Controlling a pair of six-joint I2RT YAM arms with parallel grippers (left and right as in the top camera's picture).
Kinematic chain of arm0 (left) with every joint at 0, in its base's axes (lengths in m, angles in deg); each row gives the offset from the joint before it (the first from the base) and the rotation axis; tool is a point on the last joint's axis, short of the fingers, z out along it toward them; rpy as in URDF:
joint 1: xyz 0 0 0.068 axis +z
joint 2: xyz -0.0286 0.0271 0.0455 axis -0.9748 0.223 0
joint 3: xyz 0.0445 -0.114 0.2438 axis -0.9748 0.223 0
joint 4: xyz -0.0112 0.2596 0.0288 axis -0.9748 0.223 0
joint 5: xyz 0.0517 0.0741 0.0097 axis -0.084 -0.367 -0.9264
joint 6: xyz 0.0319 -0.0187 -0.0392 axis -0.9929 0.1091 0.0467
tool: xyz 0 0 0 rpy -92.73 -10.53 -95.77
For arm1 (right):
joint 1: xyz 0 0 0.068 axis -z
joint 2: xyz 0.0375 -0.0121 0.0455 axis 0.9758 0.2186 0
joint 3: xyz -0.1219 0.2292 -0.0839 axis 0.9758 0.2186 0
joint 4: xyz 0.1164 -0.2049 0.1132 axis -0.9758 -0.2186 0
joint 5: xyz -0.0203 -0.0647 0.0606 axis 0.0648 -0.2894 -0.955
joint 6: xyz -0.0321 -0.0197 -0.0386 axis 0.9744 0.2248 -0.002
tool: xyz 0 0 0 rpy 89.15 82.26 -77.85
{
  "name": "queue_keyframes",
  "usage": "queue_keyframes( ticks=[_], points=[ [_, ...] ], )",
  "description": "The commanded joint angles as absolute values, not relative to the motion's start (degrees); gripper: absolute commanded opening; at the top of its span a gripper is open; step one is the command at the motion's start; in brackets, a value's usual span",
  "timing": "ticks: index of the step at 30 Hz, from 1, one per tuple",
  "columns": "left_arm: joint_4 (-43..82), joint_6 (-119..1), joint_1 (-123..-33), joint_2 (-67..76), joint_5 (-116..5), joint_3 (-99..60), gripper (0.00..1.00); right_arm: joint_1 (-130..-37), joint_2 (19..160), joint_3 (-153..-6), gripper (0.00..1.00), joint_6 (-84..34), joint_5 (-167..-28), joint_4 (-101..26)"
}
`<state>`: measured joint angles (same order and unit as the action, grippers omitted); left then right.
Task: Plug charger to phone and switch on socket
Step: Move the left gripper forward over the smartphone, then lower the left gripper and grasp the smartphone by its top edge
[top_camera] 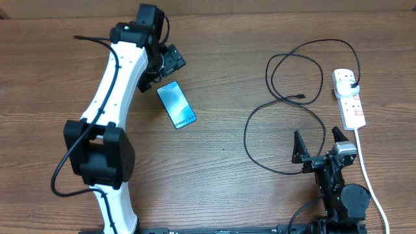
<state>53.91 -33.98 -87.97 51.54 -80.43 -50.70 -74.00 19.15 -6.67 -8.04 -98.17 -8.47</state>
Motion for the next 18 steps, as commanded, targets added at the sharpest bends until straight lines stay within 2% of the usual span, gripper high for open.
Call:
queue_keyframes(
  ticks=[1,18],
  points=[
    [55.4,-35.1,-88.1,54.4,-79.6,-52.1,1.0,-73.8,18.7,-6.1,1.0,-7.9,-98.0,-8.2],
    [55.7,-35.1,-88.7,64.0,-76.9,-52.0,1.0,-73.8,18.7,-6.1,1.0,-7.9,-98.0,-8.2]
  ],
)
